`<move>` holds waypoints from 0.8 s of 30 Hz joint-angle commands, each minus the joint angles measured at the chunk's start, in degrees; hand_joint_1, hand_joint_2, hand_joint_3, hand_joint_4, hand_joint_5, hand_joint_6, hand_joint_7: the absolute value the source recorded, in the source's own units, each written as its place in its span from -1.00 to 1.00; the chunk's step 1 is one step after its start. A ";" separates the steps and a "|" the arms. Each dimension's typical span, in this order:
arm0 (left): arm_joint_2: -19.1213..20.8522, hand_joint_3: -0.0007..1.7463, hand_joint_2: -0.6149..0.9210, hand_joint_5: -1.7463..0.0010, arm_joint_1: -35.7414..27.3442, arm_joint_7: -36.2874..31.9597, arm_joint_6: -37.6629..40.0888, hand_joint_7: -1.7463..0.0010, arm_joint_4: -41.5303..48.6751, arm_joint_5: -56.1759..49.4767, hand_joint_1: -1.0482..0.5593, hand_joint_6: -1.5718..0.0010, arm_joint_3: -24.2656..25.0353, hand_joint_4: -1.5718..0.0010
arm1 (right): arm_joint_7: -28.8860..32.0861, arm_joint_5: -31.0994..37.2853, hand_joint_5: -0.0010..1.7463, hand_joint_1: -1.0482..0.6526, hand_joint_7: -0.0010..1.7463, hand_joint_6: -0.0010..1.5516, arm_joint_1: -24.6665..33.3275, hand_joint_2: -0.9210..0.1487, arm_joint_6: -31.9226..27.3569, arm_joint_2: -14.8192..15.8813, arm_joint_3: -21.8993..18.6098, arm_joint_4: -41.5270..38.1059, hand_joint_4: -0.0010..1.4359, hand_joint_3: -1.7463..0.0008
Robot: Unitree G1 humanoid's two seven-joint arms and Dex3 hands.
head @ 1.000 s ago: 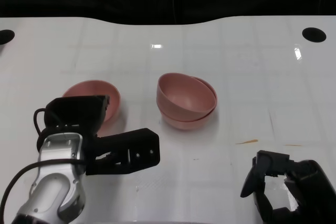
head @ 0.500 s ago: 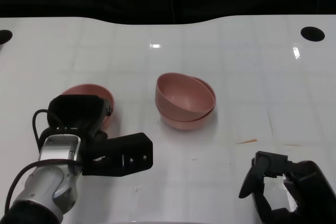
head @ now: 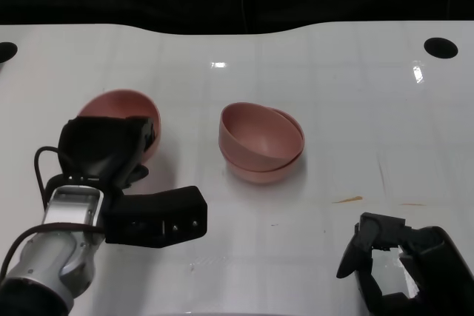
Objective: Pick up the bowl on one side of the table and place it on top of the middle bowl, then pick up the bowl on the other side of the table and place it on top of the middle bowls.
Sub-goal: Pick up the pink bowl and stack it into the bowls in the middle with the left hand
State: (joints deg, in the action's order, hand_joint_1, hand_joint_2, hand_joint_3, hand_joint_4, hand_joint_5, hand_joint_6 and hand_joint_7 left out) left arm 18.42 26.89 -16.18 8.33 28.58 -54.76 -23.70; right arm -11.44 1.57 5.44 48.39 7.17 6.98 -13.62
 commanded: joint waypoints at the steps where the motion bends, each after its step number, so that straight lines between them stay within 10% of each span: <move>1: 2.17 -0.84 1.00 -1.00 -0.07 -2.20 -0.69 -0.34 -2.07 0.88 -0.13 0.03 1.26 -0.10 | -0.28 -1.01 1.00 0.03 0.62 0.13 -0.47 0.10 0.84 0.32 -0.60 -0.62 0.28 -0.67; 5: 3.07 -0.84 1.00 -1.00 -0.96 -1.88 -2.34 -0.85 -6.97 2.69 -0.09 0.21 2.55 -0.09 | 0.10 -0.44 1.00 0.03 0.62 0.14 -0.48 0.12 0.80 0.19 -0.70 -0.71 0.28 -0.67; 11: 3.72 -0.79 0.96 -1.00 -1.09 -2.92 -5.62 -0.98 -11.69 3.67 -0.05 0.22 3.17 -0.17 | 0.15 -0.03 1.00 0.01 0.61 0.12 -0.94 0.12 1.83 0.10 -0.69 -1.58 0.28 -0.68; 15: 3.35 -0.74 0.89 -1.00 0.13 -1.87 -7.35 -0.47 -13.64 4.18 -0.06 0.01 3.26 -0.18 | 0.06 -0.11 1.00 0.00 0.61 0.12 -1.10 0.12 1.84 0.01 -0.59 -1.85 0.27 -0.68; 19: 2.44 -0.64 0.86 -1.00 1.94 0.23 -8.25 -0.91 -15.23 4.54 -0.04 0.16 2.84 -0.17 | 0.29 0.45 1.00 0.00 0.61 0.12 -1.18 0.12 1.97 0.18 -0.78 -1.98 0.28 -0.67; 22: 1.49 -0.64 0.82 -1.00 3.46 1.45 -7.64 -0.34 -16.12 3.54 -0.07 -0.05 2.23 -0.18 | 0.45 0.50 1.00 0.00 0.61 0.12 -1.25 0.13 1.84 0.03 -0.80 -2.03 0.28 -0.67; 24: 1.26 -0.67 0.80 -1.00 4.37 0.99 -7.91 -0.45 -16.15 2.56 -0.04 -0.05 1.66 -0.19 | 0.50 0.58 1.00 0.00 0.61 0.13 -1.21 0.14 1.61 -0.03 -0.75 -1.98 0.29 -0.68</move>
State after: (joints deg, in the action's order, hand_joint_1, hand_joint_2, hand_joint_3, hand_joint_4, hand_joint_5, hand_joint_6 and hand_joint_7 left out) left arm 19.57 29.76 -15.38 0.43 12.97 -51.46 -21.91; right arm -11.32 2.06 4.36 49.61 6.85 6.92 -15.34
